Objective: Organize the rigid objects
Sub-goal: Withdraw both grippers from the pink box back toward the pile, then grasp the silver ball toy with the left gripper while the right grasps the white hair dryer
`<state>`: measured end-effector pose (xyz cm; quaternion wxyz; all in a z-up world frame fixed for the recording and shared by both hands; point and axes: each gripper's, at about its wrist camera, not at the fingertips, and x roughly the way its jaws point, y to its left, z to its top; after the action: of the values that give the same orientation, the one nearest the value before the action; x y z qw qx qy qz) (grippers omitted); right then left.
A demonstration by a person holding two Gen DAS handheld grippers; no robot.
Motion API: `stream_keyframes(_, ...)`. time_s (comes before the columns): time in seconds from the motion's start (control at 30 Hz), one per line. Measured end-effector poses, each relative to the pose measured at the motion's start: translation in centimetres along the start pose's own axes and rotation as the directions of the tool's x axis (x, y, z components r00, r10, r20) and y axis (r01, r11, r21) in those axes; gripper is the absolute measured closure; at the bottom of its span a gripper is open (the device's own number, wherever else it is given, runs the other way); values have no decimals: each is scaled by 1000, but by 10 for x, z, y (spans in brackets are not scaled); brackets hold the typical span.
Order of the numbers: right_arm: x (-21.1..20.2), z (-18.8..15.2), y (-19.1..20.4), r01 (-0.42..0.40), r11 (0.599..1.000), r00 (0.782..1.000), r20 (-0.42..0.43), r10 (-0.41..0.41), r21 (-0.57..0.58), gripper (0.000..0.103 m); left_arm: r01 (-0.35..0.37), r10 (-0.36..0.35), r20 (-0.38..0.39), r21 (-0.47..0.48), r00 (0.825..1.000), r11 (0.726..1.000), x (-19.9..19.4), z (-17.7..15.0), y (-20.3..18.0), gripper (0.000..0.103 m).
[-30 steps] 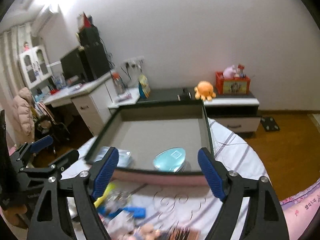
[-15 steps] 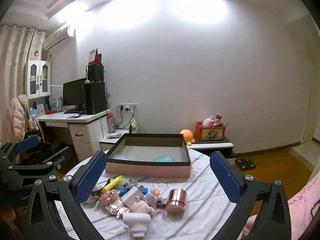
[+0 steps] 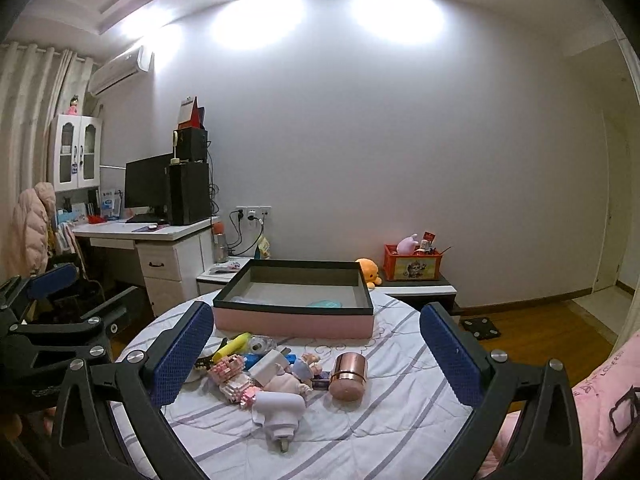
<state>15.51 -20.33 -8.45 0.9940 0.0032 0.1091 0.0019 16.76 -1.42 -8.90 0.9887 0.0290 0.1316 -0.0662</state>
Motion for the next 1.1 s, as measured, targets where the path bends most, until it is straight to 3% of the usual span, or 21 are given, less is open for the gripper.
stream_keyframes(0.27, 1, -4, 1, 6, 1000, 1000, -17, -6, -7, 0, 15, -15, -36, 12, 999, 1000, 8, -10, -3, 0)
stream_keyframes(0.43, 14, -17, -3, 11, 1000, 998, -66, -11, -5, 0, 56, -57, -136, -13, 989, 998, 30, -31, -2, 0)
stream_keyframes(0.6, 36, -40, -13, 15, 1000, 986, -167, -14, 6, 0, 58, -56, -250, 3, 967, 998, 55, -59, -7, 0)
stream_keyframes(0.83, 78, -77, -20, -36, 997, 937, -344, 58, 70, 0, 23, -29, -350, -20, 936, 1000, 77, -85, 9, 0)
stream_keyframes(1.1, 128, -98, -2, -106, 985, 871, -465, 159, 138, 0, -8, -5, -407, -31, 913, 999, 94, -98, 32, 0)
